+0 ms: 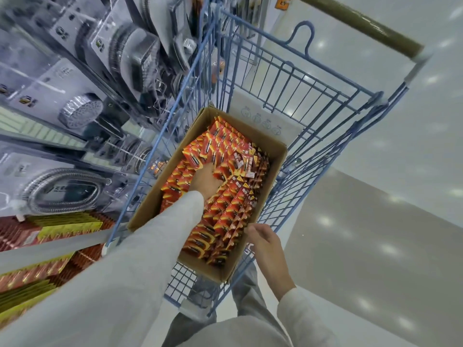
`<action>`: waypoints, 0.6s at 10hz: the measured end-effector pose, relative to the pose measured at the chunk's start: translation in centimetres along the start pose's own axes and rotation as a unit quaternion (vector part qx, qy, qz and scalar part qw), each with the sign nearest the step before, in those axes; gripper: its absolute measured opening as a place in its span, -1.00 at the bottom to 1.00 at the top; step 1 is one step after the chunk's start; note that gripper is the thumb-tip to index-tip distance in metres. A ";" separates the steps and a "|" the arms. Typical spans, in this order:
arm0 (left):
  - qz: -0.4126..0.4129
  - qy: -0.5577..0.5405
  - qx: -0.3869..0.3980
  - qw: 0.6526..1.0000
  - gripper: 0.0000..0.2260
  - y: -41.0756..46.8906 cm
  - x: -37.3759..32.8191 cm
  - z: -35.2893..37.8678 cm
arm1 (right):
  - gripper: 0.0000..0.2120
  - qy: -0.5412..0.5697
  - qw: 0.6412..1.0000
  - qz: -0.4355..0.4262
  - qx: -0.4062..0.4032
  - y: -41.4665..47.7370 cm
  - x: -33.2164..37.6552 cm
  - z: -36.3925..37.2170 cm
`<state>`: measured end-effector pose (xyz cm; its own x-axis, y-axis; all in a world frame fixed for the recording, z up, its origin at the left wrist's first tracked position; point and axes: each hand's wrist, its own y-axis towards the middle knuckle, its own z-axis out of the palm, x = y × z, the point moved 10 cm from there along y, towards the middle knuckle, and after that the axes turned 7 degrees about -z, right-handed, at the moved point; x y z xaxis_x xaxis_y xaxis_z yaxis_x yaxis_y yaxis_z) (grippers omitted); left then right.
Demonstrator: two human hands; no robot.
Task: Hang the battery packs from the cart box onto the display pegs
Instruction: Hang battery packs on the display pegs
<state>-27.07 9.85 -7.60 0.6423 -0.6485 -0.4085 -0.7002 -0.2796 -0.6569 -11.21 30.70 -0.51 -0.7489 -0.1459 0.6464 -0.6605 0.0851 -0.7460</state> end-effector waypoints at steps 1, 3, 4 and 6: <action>-0.062 -0.189 -0.001 0.980 -0.63 -2.9 3.7 -2.0 | -0.80 0.014 1.000 0.015 0.000 1.5 0.3 0.8; -0.148 -0.436 0.017 0.888 -0.73 -13.2 12.1 -5.5 | -0.65 0.110 0.989 0.082 0.050 8.7 3.8 5.6; -0.173 -0.485 -0.003 0.857 -0.66 -18.0 15.6 -5.9 | -0.57 0.155 0.982 0.092 0.063 12.6 6.0 8.1; -0.224 -0.473 -0.059 0.850 -0.59 -21.0 19.4 -5.6 | -0.42 -0.060 0.987 0.000 0.148 19.5 5.6 11.6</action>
<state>-1.64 -0.81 1.83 0.7761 0.3863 -0.4984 -0.3103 -0.4542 -0.8351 -27.72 20.08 -13.30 -0.7261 -0.2626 0.6354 -0.6021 -0.2034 -0.7721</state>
